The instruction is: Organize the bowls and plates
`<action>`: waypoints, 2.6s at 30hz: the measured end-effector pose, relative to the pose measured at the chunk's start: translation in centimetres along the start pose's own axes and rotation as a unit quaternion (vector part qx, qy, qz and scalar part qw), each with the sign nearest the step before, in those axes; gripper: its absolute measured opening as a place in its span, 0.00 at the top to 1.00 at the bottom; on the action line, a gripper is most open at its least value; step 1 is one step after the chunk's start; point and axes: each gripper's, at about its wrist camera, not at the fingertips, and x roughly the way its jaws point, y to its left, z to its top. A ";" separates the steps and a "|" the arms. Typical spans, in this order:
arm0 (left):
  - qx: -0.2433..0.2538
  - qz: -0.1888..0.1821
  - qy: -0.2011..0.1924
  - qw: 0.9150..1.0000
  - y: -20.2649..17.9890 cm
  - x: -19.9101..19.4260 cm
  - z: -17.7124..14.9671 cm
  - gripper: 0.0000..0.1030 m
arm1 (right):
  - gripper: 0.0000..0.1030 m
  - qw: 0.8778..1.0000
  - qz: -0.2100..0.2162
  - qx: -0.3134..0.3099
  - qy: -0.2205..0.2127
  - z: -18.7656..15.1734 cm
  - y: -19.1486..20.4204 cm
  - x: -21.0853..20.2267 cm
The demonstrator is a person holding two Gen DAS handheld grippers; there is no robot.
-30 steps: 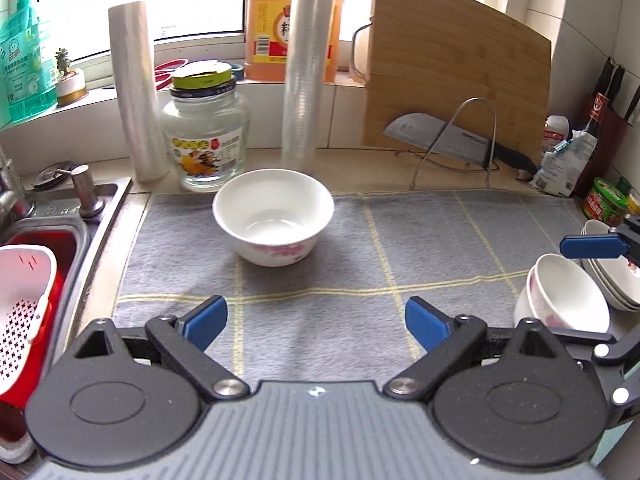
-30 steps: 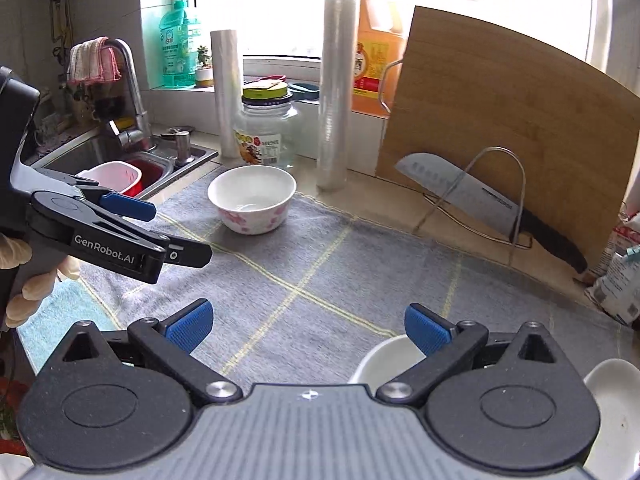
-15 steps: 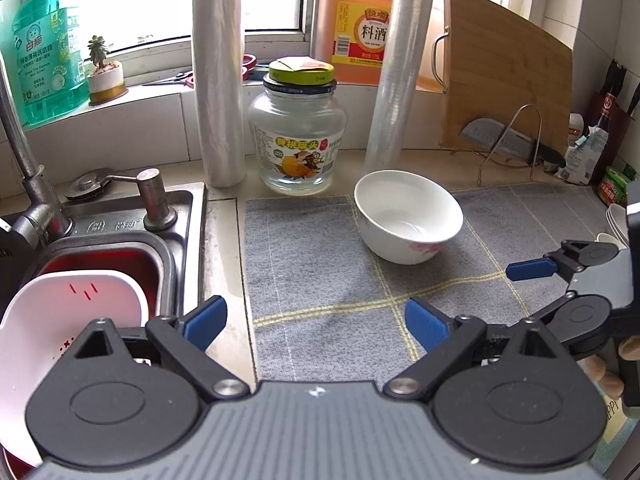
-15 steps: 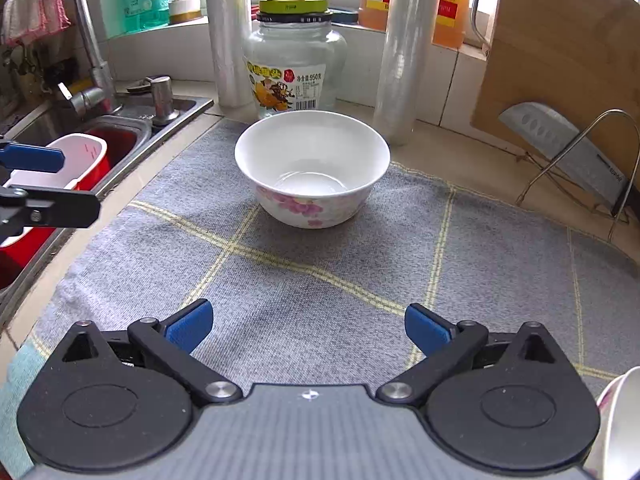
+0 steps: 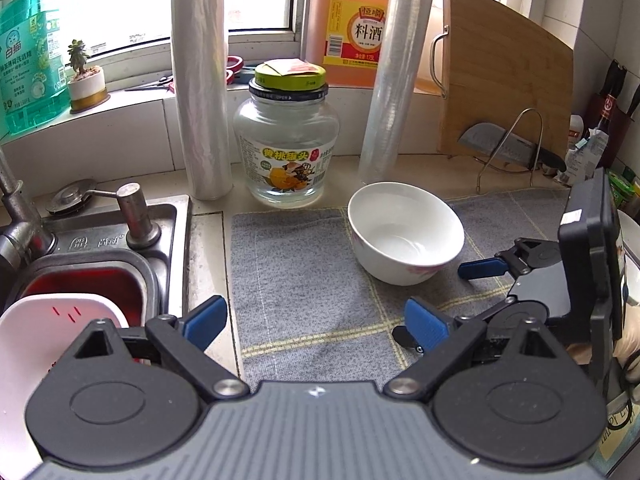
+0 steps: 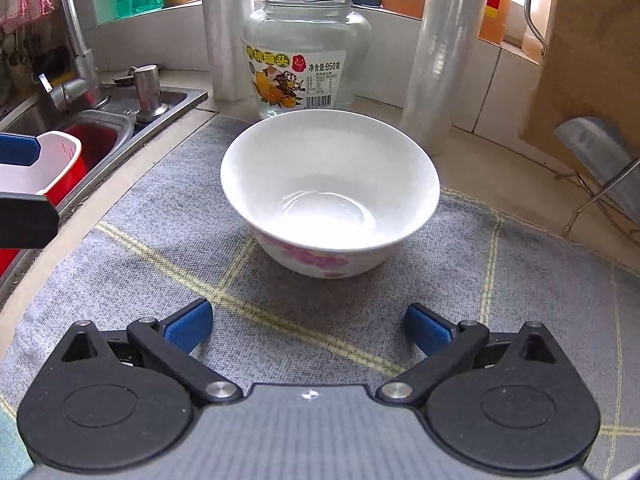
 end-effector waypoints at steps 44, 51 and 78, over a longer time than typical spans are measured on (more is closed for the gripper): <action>0.109 -0.116 0.059 0.985 -3.1 9.7 7.9 0.07 | 0.00 0.998 -0.003 0.014 -0.067 -0.9 -1.8 0.2; 0.112 -0.118 0.058 0.985 -3.2 9.4 8.0 0.07 | 0.00 0.999 -0.008 0.014 -0.047 -0.5 -1.7 0.1; 0.164 -0.141 0.104 0.971 -3.4 12.3 10.1 0.31 | 0.00 0.994 -0.003 -0.013 -0.111 0.5 -1.6 -0.1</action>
